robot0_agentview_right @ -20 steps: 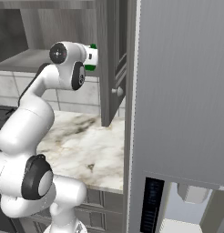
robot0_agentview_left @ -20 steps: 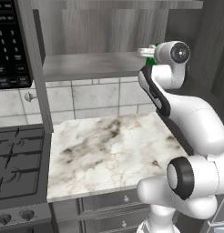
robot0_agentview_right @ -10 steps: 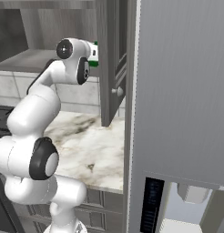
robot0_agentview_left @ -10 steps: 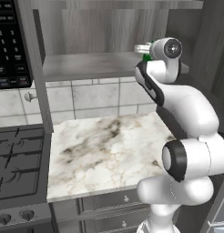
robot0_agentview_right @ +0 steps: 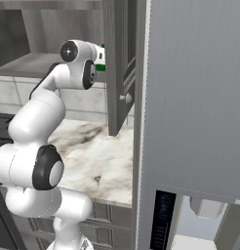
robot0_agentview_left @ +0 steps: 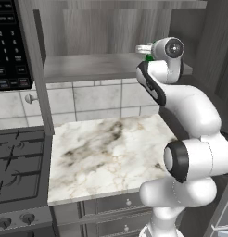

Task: Sort all alcoholic drinks to one cabinet, and non-alcoholic drinks to the other.

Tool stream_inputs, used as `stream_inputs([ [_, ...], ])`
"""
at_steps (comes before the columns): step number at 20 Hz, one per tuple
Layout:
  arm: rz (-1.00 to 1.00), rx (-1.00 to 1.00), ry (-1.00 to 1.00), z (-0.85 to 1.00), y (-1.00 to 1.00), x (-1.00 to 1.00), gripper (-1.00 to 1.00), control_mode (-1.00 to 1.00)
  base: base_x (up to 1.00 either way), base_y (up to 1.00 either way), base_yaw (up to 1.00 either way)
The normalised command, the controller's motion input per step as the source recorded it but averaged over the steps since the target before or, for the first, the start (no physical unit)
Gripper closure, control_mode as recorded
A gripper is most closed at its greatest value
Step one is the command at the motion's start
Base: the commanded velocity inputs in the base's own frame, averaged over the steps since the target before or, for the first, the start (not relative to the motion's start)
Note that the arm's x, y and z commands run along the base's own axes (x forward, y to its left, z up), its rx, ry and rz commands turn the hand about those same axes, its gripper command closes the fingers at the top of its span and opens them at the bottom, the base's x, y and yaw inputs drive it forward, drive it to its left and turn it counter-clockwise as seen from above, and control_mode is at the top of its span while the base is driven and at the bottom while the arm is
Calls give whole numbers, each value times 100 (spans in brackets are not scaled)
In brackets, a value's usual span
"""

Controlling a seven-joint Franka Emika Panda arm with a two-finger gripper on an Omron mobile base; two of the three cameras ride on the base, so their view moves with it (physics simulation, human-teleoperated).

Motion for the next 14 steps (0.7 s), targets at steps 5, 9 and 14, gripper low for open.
stream_inputs([
  [5,-1,1,0,0,0,-52,-100,-100,0,0,0],
  [9,-1,3,0,0,0,-98,-100,-100,0,0,0],
  [14,0,4,0,4,6,-100,-100,-100,0,0,0],
])
